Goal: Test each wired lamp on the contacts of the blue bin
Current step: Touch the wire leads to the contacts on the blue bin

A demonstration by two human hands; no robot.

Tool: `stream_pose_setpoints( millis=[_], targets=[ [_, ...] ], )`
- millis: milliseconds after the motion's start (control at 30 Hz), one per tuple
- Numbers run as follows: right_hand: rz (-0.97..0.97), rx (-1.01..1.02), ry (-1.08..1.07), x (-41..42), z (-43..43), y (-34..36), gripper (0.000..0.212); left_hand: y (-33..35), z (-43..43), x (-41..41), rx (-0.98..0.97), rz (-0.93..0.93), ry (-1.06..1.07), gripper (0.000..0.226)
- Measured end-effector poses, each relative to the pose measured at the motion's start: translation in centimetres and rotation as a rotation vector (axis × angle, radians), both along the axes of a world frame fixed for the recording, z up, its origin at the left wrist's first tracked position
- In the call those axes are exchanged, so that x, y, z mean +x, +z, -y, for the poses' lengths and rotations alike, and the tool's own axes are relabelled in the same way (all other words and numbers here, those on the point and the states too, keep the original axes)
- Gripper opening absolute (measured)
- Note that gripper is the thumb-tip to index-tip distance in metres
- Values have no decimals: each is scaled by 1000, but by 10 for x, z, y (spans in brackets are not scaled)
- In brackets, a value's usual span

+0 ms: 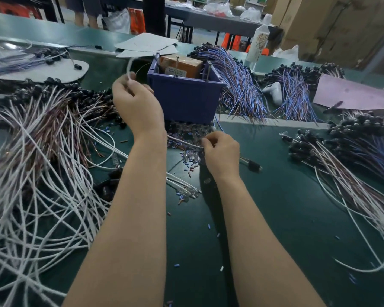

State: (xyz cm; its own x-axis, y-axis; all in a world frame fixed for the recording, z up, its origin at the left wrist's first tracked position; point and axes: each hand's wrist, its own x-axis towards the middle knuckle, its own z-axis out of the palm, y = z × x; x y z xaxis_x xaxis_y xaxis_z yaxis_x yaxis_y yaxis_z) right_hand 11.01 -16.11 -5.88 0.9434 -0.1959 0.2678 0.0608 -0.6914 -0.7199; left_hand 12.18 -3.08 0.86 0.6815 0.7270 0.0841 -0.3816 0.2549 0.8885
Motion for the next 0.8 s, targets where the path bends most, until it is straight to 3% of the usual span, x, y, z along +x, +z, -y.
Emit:
stream_pose_setpoints(
  millis=[200,433,800],
  targets=[
    [280,268,-125,5,6,12,10,-15,17,9,70,-137,-158,23],
    [197,258,-143,22,6,16,29,-23,28,11,-19,-148,-180,23],
    [198,228,-74,34,-9,23,34,-25,29,21,-1,-99,-288,19]
  ],
)
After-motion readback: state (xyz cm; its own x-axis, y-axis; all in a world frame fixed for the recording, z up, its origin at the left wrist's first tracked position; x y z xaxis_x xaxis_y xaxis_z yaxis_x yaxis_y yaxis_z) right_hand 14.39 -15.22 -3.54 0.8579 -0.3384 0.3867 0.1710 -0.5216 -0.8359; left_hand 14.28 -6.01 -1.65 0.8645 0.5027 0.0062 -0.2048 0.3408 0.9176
